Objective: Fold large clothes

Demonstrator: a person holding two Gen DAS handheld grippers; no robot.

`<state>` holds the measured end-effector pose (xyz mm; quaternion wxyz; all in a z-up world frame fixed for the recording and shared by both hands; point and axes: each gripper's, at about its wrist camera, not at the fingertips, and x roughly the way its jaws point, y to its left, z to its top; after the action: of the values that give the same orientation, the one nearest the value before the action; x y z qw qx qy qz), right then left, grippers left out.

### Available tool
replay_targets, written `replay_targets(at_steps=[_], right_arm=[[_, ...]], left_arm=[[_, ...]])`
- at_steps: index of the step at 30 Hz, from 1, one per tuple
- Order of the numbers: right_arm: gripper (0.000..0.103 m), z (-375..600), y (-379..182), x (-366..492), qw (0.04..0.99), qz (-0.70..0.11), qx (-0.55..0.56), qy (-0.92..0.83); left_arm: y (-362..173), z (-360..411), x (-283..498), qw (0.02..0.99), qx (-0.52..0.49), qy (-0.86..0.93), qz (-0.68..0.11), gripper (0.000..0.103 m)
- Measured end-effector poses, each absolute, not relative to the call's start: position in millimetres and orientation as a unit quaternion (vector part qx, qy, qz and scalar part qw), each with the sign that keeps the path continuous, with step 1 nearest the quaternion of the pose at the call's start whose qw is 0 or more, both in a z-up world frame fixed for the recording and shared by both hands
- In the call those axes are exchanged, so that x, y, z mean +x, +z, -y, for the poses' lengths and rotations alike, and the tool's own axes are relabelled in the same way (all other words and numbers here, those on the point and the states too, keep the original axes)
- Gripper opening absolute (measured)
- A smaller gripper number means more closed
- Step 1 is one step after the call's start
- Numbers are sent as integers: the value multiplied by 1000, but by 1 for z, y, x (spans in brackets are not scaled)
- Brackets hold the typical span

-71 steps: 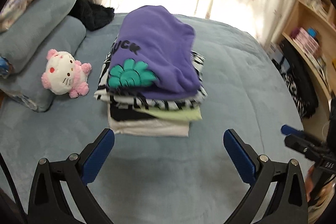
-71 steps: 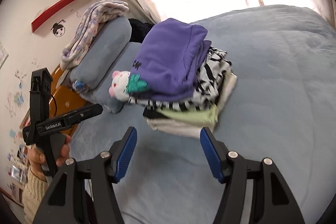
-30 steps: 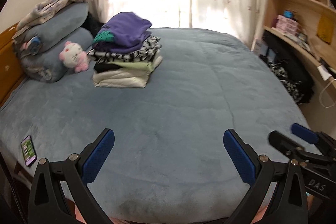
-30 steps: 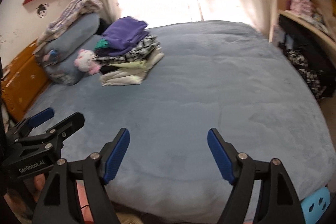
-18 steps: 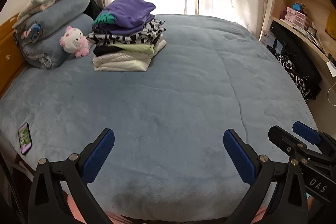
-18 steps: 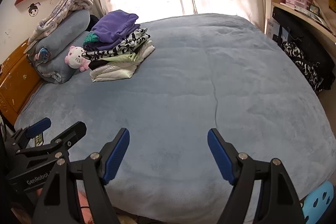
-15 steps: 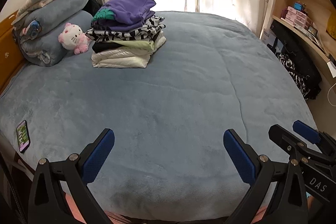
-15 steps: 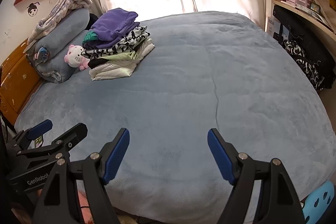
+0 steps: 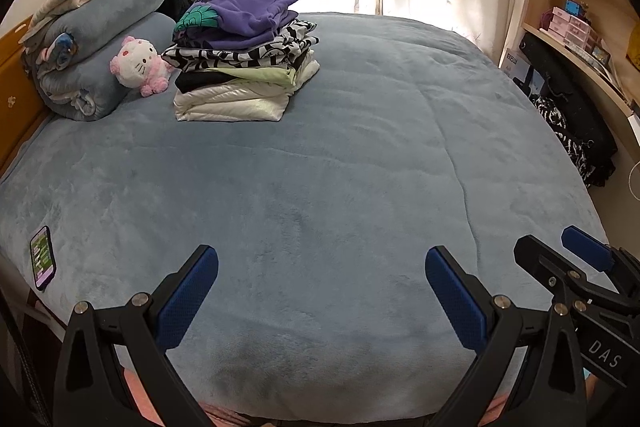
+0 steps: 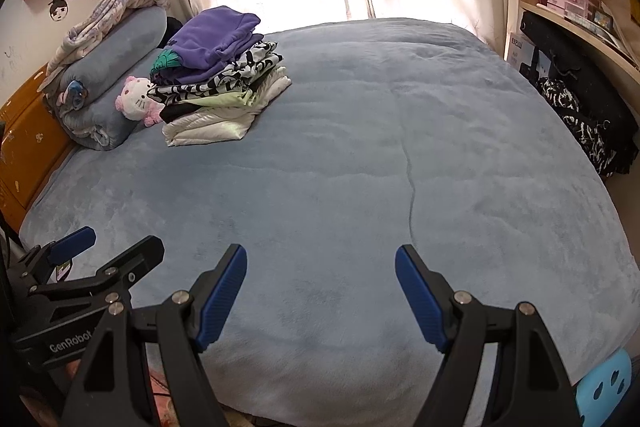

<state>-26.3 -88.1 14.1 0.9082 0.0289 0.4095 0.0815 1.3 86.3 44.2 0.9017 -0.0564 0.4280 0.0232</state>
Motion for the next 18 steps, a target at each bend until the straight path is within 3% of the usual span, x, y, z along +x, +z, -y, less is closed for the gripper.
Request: replay_targets(at_steps=[18], right_arm=[[77, 88, 13, -26, 907, -411, 31, 81]], left_arm=[[42, -85, 1, 901, -52, 28, -430, 102]])
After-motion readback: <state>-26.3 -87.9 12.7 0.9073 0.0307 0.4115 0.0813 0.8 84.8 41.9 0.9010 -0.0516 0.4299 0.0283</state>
